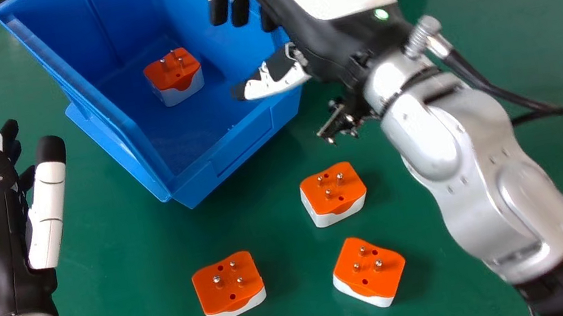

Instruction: Pick all objects and put in blue box

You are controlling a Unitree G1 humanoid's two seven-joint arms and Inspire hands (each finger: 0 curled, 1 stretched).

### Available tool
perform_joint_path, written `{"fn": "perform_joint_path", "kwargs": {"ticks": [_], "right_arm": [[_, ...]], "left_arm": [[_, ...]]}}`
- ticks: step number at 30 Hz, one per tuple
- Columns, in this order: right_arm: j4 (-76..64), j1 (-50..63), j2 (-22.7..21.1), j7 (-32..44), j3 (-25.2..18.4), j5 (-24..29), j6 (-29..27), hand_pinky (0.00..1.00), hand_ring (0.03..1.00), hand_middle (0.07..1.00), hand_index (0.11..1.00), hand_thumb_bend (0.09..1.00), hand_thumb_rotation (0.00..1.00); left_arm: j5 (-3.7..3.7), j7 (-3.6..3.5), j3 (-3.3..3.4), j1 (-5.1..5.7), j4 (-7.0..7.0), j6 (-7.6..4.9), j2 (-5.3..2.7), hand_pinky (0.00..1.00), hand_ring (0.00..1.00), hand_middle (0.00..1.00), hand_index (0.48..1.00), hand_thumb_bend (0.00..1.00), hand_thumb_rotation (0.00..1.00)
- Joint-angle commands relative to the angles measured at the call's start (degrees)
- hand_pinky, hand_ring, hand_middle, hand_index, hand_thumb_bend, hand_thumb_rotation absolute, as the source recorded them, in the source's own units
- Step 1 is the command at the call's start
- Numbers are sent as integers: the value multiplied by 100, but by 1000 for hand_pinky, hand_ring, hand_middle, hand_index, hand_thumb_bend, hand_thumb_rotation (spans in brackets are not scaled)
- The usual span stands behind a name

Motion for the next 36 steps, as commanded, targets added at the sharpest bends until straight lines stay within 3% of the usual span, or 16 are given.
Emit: {"fn": "perform_joint_path", "kwargs": {"ticks": [1,7,10,18,24,36], "right_arm": [[-577,392,71,-224,-80,-101,48,317,410,490,541,487,0],[-1479,1664,-206,-453,-135,-260,-129,354,456,517,536,494,29],[-1733,2175,-345,-529,-185,-291,-255,539,659,724,713,606,252],[-2528,3905,-672,-511,-338,-598,-417,750,892,947,910,685,451],[-2668,4735,-823,-481,-327,-807,-591,789,910,966,941,686,490],[-2530,5607,-1063,-238,-336,-1179,-782,825,906,951,936,701,549]], "left_arm": [[-14,13,19,35,-96,-130,-1,906,975,975,961,732,1000],[14,73,-9,136,-106,-269,-67,906,975,975,961,726,1000],[15,77,-10,166,-104,-324,-85,904,974,975,961,721,1000],[64,65,-4,287,-182,-400,-113,908,975,975,962,709,1000],[100,65,-1,289,-210,-374,-108,908,974,970,962,704,1000],[83,38,0,277,-307,-260,-106,909,976,970,962,693,1000]]}}
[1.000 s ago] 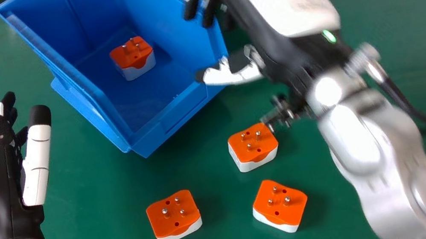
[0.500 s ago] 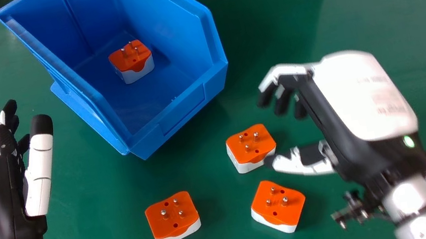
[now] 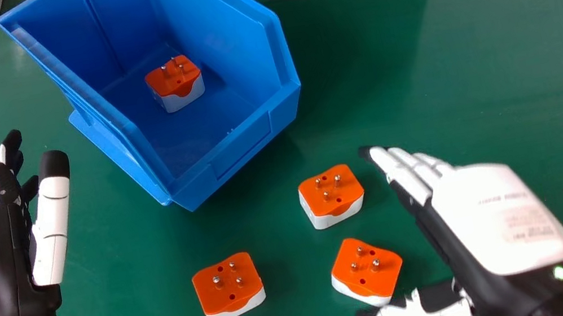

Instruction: Pick all objects and put in blue box

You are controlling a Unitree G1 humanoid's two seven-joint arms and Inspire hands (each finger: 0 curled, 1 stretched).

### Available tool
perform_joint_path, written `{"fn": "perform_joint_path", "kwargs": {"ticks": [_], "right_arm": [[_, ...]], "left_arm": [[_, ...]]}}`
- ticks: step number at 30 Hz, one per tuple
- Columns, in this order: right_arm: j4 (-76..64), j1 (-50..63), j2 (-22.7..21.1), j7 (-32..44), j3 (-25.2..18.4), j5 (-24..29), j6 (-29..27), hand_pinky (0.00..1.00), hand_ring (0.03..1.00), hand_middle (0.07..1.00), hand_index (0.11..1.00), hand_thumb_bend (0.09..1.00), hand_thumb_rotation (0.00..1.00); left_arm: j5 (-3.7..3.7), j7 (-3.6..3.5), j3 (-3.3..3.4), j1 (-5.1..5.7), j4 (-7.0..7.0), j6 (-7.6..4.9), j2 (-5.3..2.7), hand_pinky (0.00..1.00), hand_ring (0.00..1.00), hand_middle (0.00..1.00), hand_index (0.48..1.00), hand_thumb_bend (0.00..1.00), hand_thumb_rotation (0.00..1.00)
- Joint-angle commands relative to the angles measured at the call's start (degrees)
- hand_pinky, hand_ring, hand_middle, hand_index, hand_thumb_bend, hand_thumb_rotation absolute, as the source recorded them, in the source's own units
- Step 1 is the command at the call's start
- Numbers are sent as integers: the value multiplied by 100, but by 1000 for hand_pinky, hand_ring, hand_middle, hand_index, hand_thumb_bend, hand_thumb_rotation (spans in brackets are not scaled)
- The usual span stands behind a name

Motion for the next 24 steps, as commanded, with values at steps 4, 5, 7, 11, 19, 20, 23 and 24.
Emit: {"fn": "perform_joint_path", "kwargs": {"ticks": [4,5,7,11,19,20,23,24], "right_arm": [[18,24,40,176,12,-306,4,862,921,963,946,703,563],[45,17,51,194,23,-345,10,863,922,964,946,703,563],[86,10,73,233,40,-418,16,860,917,964,947,699,559],[129,29,128,308,67,-528,39,857,912,963,947,694,555],[451,-114,298,328,177,-753,183,813,877,936,931,671,518],[500,-165,318,357,195,-784,208,813,877,936,931,671,518],[641,-324,350,495,250,-925,287,791,861,920,915,668,511],[667,-360,359,541,261,-954,309,759,839,899,893,661,502]], "left_arm": [[20,9,14,-21,-197,9,36,909,978,970,962,694,1000],[21,8,14,-22,-202,13,36,909,978,970,962,694,1000],[21,7,13,-24,-213,22,35,909,978,970,962,693,1000],[-1,-10,24,-27,-247,58,42,909,978,970,962,693,1000],[-43,-45,40,-4,-353,143,45,910,977,971,963,713,1000],[-43,-47,40,-6,-364,157,47,910,977,971,963,713,1000],[-44,-55,47,-3,-398,187,54,910,977,971,963,718,1000],[-42,-57,47,-1,-412,199,54,910,976,972,963,724,1000]]}}
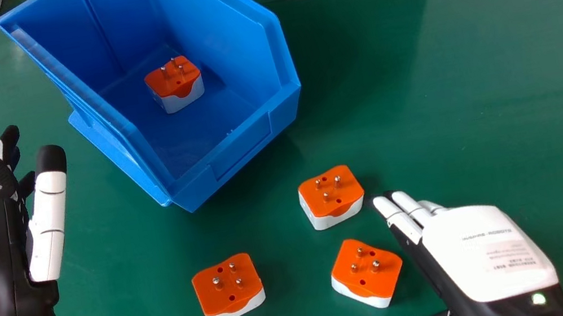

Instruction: Pick all objects and put in blue box

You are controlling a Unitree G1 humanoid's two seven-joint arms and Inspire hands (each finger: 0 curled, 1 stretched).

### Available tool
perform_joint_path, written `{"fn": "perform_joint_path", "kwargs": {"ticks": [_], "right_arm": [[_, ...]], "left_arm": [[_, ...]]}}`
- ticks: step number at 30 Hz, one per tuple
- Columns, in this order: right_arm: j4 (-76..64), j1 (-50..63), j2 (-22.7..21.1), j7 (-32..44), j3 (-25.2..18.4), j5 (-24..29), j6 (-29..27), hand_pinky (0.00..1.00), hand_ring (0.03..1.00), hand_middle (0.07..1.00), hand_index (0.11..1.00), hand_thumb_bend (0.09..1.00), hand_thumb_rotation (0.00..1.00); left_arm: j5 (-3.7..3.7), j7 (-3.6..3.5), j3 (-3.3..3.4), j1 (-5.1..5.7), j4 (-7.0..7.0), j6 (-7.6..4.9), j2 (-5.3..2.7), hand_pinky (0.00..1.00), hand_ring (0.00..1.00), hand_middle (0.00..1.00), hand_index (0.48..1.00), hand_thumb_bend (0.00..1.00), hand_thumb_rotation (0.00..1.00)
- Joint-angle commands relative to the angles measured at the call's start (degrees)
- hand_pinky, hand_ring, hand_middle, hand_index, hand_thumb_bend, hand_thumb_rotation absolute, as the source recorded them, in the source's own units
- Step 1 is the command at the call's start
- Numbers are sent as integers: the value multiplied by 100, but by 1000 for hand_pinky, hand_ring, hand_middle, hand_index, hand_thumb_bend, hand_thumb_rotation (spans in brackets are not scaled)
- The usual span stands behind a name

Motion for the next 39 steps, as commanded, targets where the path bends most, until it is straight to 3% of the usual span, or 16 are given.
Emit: {"fn": "perform_joint_path", "kwargs": {"ticks": [1,16,39], "right_arm": [[-5,-91,27,85,46,-138,55,747,830,890,883,657,500],[148,-326,142,839,248,-518,476,691,786,852,843,637,486],[502,-997,270,1388,392,-598,733,659,759,815,809,597,488]], "left_arm": [[-17,-23,36,1,-195,17,54,910,976,972,963,726,1000],[35,-35,57,27,-374,205,66,905,972,970,963,756,1000],[9,-106,120,53,-453,281,90,899,971,970,962,753,1000]]}}
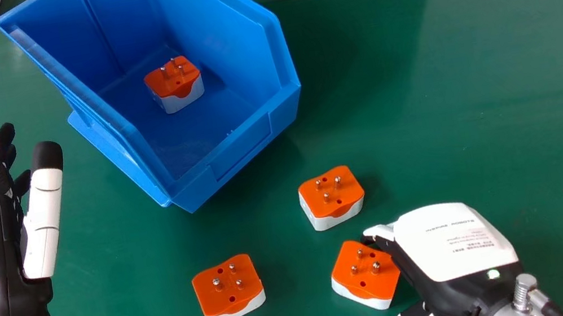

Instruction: Pick all objects and put in blue box

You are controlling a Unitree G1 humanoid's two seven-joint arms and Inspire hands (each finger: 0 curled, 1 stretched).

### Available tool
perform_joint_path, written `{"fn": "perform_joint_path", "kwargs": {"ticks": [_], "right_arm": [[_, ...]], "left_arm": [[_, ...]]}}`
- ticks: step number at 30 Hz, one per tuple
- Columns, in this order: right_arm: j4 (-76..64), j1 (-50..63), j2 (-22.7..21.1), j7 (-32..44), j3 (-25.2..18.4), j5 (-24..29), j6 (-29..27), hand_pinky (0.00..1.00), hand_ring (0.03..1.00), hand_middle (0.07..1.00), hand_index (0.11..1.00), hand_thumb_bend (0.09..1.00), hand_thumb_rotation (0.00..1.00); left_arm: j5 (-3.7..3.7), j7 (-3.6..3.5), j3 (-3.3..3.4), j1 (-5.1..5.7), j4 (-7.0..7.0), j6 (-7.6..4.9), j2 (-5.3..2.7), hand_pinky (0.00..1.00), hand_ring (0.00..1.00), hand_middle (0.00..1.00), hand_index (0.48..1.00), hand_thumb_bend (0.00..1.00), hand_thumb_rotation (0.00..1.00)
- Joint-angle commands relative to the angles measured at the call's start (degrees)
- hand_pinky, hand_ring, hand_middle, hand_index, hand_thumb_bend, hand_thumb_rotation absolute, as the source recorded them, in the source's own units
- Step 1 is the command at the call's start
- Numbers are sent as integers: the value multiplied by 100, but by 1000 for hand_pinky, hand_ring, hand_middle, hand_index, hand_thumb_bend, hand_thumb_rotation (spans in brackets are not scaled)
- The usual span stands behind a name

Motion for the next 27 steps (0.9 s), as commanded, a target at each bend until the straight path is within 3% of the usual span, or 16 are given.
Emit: {"fn": "perform_joint_path", "kwargs": {"ticks": [1,16,27], "right_arm": [[38,-97,16,49,-6,-3,44,658,759,815,809,596,487],[638,-694,-25,113,112,-112,157,654,753,808,800,588,498],[1086,-1011,-70,253,361,-457,282,636,738,796,784,567,471]], "left_arm": [[-6,-14,46,7,-166,-26,67,899,972,970,962,753,1000],[-71,-63,73,-41,-162,58,62,895,970,970,963,756,1000],[9,-49,32,-83,-180,75,44,891,969,970,965,757,1000]]}}
